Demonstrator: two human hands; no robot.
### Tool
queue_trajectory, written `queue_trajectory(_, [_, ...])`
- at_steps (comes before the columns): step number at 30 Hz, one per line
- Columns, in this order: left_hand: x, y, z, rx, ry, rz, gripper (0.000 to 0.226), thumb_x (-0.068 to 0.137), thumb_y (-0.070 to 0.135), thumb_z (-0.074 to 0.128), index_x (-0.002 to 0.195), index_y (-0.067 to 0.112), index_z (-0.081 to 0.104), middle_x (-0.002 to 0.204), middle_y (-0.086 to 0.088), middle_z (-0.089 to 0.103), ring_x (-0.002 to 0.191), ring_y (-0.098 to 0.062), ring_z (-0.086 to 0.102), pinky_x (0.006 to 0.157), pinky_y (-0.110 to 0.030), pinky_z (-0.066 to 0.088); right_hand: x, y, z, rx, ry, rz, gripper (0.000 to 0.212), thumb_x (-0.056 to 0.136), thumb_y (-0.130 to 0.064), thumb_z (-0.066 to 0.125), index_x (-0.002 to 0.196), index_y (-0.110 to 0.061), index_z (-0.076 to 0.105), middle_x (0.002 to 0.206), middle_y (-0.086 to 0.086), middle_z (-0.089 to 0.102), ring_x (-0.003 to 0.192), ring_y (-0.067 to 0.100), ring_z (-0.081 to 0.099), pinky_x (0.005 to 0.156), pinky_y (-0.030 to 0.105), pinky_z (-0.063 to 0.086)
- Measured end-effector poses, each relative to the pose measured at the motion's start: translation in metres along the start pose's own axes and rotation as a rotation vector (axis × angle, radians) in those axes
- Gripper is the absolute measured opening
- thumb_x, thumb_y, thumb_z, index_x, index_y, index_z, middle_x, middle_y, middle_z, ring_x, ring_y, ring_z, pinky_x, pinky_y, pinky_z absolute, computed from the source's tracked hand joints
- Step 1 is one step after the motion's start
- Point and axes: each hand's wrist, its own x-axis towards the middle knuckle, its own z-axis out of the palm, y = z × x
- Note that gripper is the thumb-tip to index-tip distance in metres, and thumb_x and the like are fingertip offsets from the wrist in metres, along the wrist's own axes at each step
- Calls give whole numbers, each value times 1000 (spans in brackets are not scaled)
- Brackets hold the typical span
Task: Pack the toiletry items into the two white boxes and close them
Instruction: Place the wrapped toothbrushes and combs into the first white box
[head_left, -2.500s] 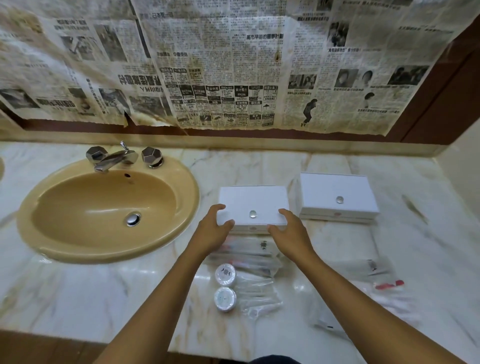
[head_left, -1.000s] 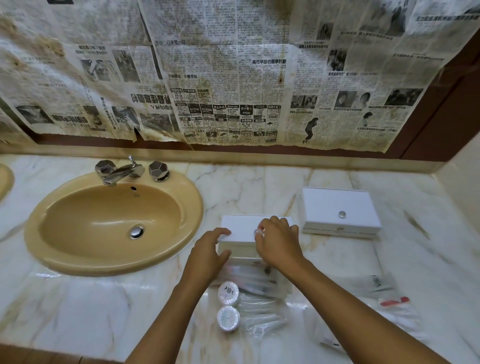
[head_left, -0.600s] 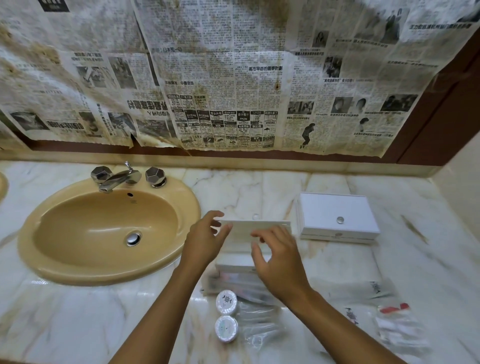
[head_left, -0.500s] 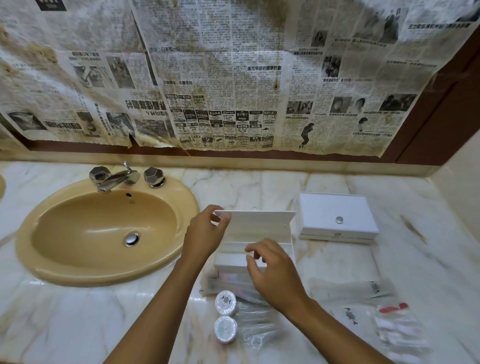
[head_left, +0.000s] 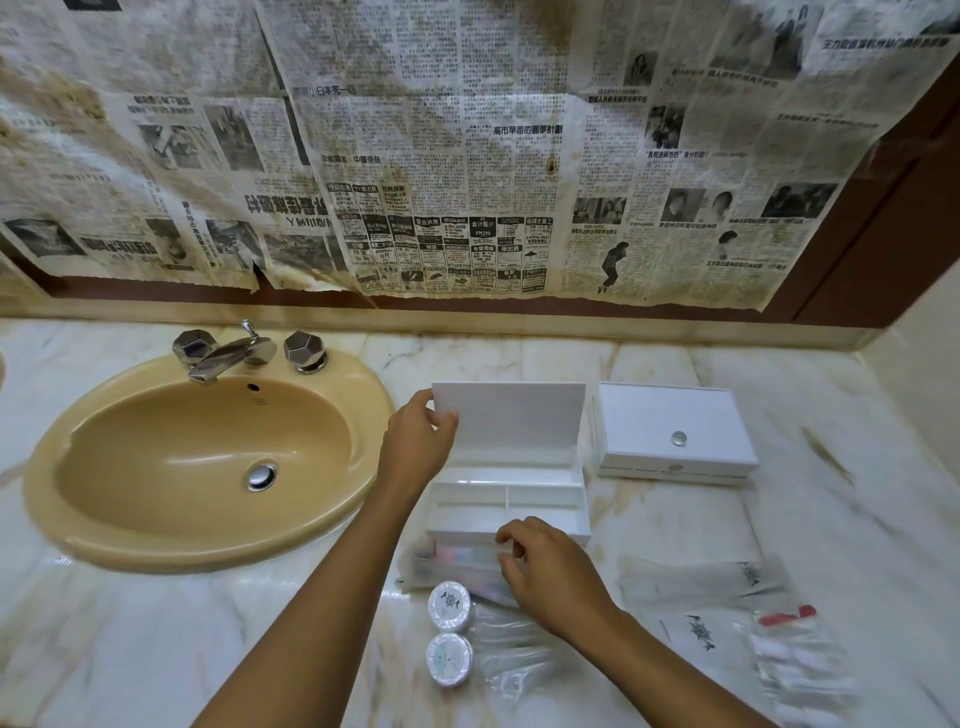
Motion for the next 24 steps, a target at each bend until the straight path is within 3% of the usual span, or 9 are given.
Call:
queue_trajectory(7, [-32,-43,3,-87,-98,-2,36,92,22,60,128,20,54,107,0,61,83,-11,60,66,-21,44,0,5,4,-56,-69,0,31,95,-30,50,125,-25,55,121,-7,57,107,13,56,89,23,44])
queue_trajectory(11, [-44,-71,7,-72,-220,-11,32,93,15,59,124,23,58,128,-2,57,107,-19,59,91,-33,49,1,6,11,-93,-119,-10,37,96,-29,48,133,-24,50,128,-4,53,116,16,51,95,27,42])
queue_trajectory(13, [-45,-75,8,-95,-234,-11,32,94,12,57,123,24,59,130,0,57,109,-18,59,95,-33,49,3,6,13,-106,-114,-19,40,96,-30,47,136,-23,47,129,-3,53,117,16,49,97,27,40])
queue_trajectory(16, [-43,-73,9,-126,-228,-21,33,94,9,54,123,24,58,124,3,56,97,-16,64,85,-25,46,6,7,14,-124,-97,-29,41,96,-29,46,137,-23,46,129,-3,54,118,16,48,98,27,40])
queue_trajectory(20, [-40,-75,9,-167,-240,-37,34,94,8,54,122,27,58,124,3,54,78,-10,62,70,-27,50,10,8,14,-153,-77,-28,40,96,-27,46,136,-22,47,128,-2,55,117,18,48,97,29,40])
queue_trajectory(24, [-38,-75,8,-239,-253,-72,34,95,9,56,124,27,57,125,3,53,81,-10,63,61,-22,52,11,9,14,-188,-52,-35,40,96,-26,46,136,-22,47,129,-2,54,117,18,47,97,29,38])
